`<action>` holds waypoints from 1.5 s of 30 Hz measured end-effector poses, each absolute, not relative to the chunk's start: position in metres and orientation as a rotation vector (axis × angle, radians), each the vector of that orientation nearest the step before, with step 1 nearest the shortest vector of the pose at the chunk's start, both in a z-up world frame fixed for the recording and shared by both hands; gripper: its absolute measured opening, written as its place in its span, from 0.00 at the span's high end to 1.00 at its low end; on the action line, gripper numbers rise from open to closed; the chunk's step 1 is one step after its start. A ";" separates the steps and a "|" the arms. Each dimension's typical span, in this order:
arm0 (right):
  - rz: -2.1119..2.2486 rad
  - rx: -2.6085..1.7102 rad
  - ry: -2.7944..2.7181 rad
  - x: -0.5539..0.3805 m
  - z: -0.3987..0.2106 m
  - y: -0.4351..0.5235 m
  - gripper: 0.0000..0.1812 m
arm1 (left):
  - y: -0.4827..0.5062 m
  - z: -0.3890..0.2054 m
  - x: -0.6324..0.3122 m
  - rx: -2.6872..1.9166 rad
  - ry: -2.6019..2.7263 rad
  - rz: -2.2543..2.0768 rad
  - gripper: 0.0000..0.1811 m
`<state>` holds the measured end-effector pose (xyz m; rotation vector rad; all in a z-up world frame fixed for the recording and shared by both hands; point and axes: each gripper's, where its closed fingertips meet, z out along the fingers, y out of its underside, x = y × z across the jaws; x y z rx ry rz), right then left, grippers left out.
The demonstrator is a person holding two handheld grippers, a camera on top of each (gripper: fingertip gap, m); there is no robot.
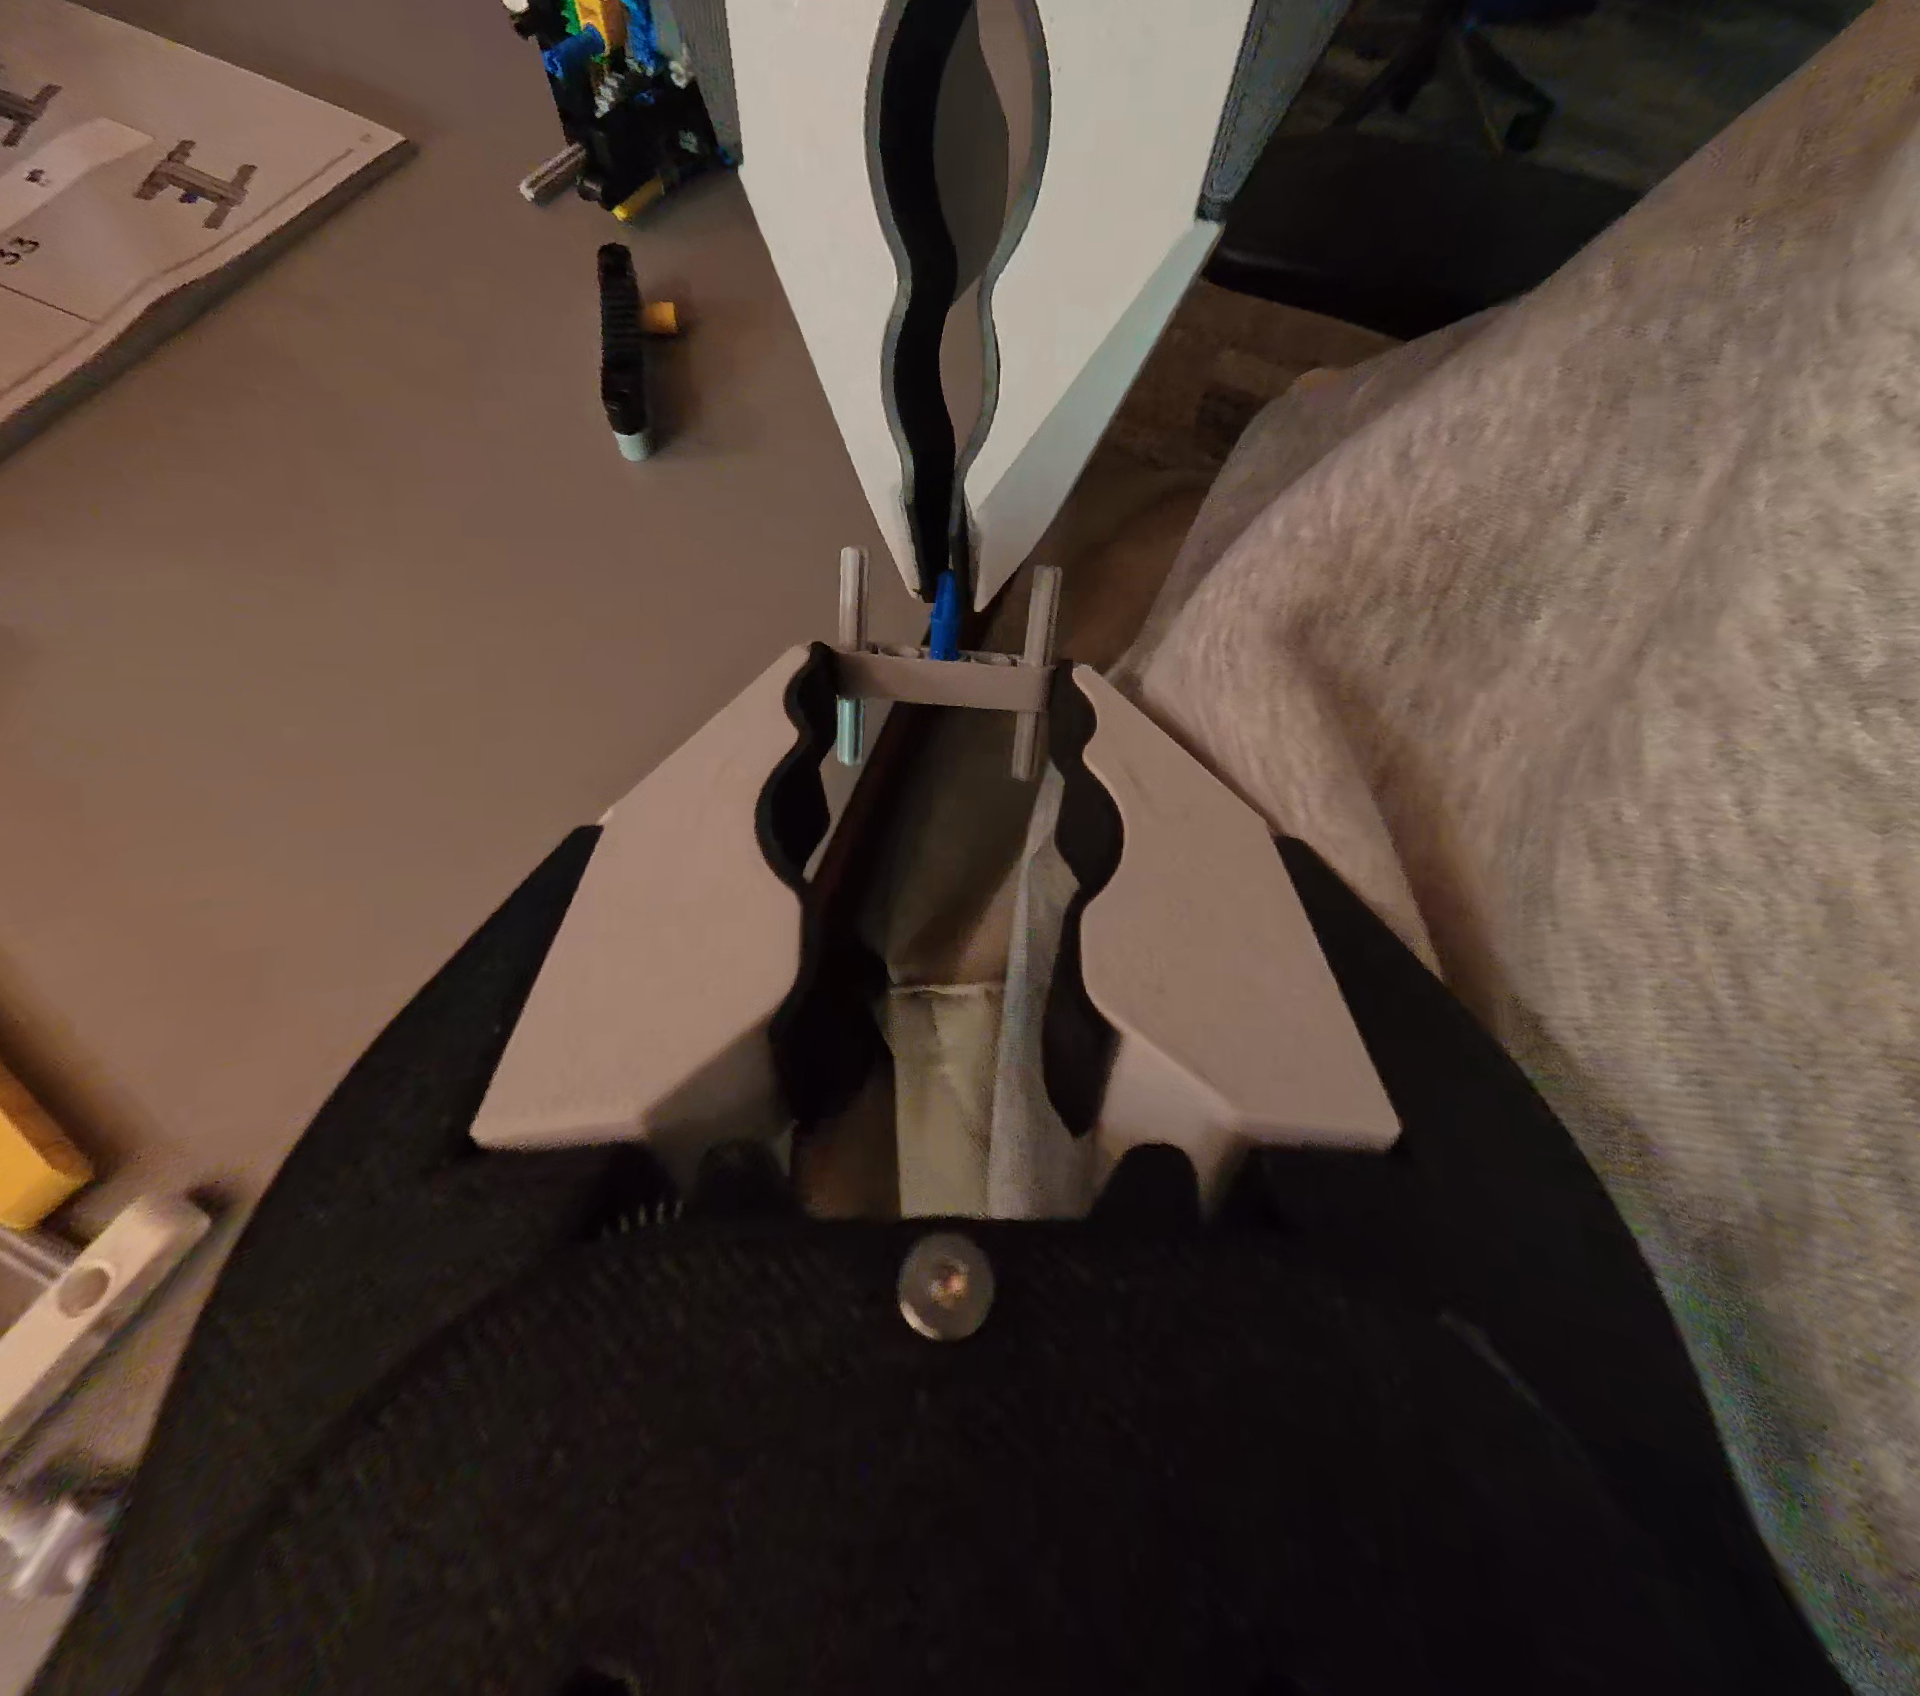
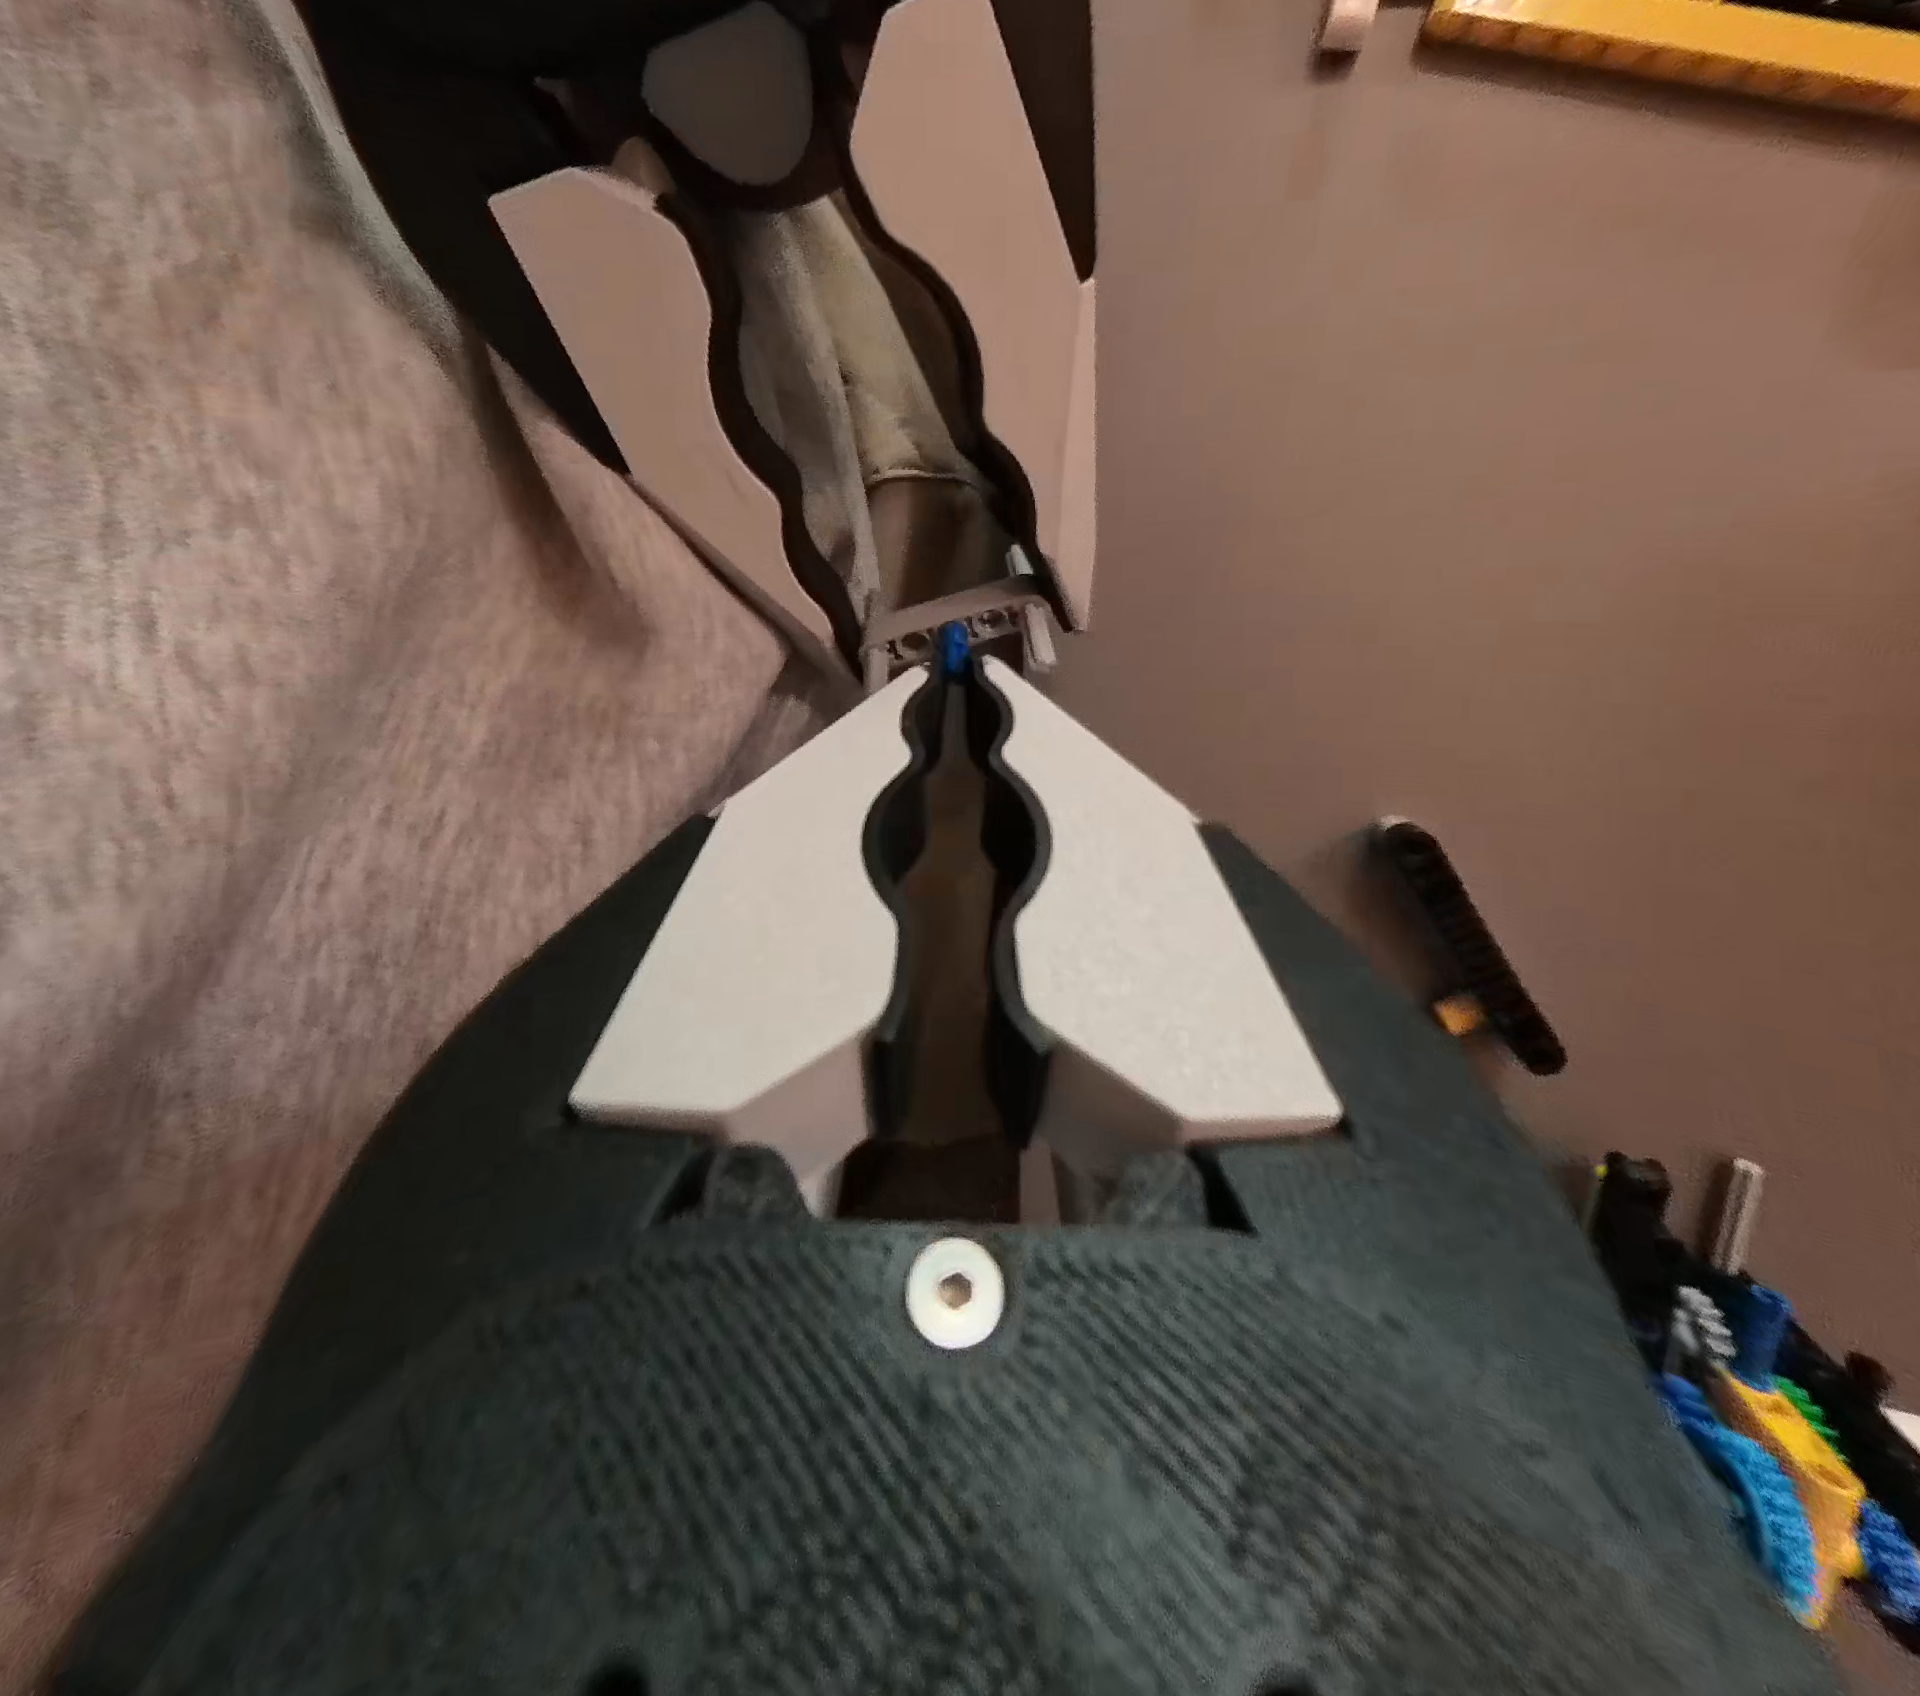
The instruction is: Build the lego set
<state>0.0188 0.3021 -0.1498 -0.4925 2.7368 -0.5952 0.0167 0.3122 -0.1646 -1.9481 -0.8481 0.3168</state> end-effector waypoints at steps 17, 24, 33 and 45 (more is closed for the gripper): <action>-0.424 -0.381 2.765 0.031 -0.153 0.313 0.99 | 0.325 -0.169 0.028 -2.017 -0.818 0.339 0.79; -0.363 -0.525 2.796 0.035 -0.158 0.318 0.99 | 0.331 -0.174 0.032 -2.034 -0.820 0.280 0.79; -0.364 -0.302 2.728 0.040 -0.161 0.317 0.99 | 0.337 -0.177 0.034 -2.031 -0.830 0.246 0.79; -0.556 -0.158 2.683 0.034 -0.154 0.317 0.99 | 0.334 -0.170 0.031 -1.927 -0.850 0.196 0.79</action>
